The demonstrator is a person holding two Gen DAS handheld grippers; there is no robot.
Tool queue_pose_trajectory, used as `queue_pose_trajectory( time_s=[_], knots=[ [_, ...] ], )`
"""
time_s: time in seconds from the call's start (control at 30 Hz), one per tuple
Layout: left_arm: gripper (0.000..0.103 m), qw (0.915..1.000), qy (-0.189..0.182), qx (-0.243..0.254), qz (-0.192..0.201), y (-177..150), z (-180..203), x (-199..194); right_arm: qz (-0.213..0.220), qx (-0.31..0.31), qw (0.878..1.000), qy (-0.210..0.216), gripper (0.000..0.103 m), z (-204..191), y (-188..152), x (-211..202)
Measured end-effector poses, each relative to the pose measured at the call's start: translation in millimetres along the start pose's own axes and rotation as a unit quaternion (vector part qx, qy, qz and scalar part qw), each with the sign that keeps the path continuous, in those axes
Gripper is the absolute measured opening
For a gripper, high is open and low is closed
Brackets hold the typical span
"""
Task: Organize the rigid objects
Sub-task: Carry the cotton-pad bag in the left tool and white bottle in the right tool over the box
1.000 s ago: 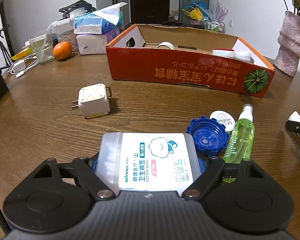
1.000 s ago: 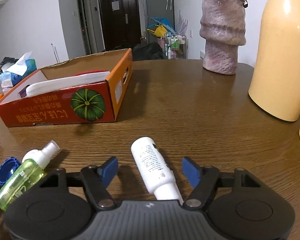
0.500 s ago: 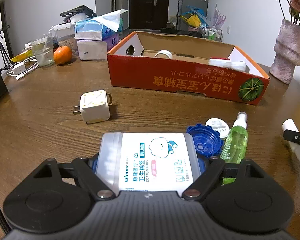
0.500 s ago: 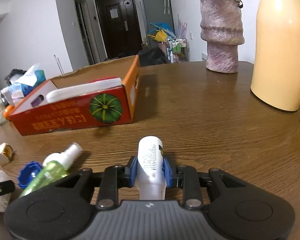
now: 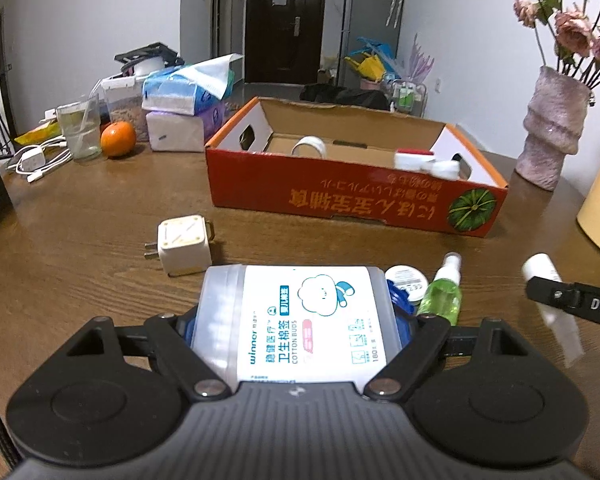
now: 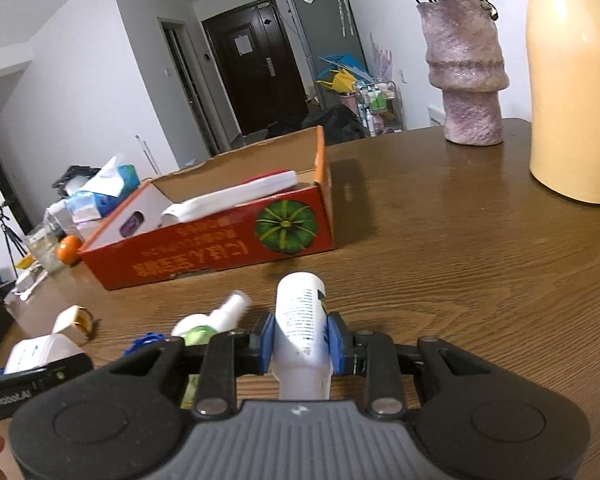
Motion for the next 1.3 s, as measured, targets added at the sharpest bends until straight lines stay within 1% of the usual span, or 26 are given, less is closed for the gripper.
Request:
queue_pose_trajectory(
  time_s=[0.4, 0.73, 1.03, 1.3],
  knots=[
    [0.084, 0.9997, -0.007, -0.002, 0.024, 12.1, -9.1, -16.9, 0.001, 0.006, 1.000, 0.024, 0.027, -23.4, -3.0, -7.2],
    [0.084, 0.9990, -0.005, 0.002, 0.043, 29.6, -18.2, -23.7, 0.010, 0.006, 0.999, 0.037, 0.027, -43.7, 0.1, -12.6],
    [0.084, 0.9984, -0.011, 0.000, 0.056, 46.4, -26.6, -21.8, 0.023, 0.000, 0.999, 0.043, 0.027, -64.9, 10.4, -12.0],
    [0.084, 0.9976, -0.016, -0.006, 0.067, 65.1, -36.0, -11.8, 0.033, -0.003, 0.998, 0.044, 0.027, -82.7, 19.3, -1.4]
  ],
)
Point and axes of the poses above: each gripper's, at about its wrist camera, not at the fingertips, and x roughly the way its jaws point, z to its right, y to its top, the point moved 1 cm from there along x, roughly the way its jaws point, and after that the axes turned 13 degrees about x, right-handed, at the moved point
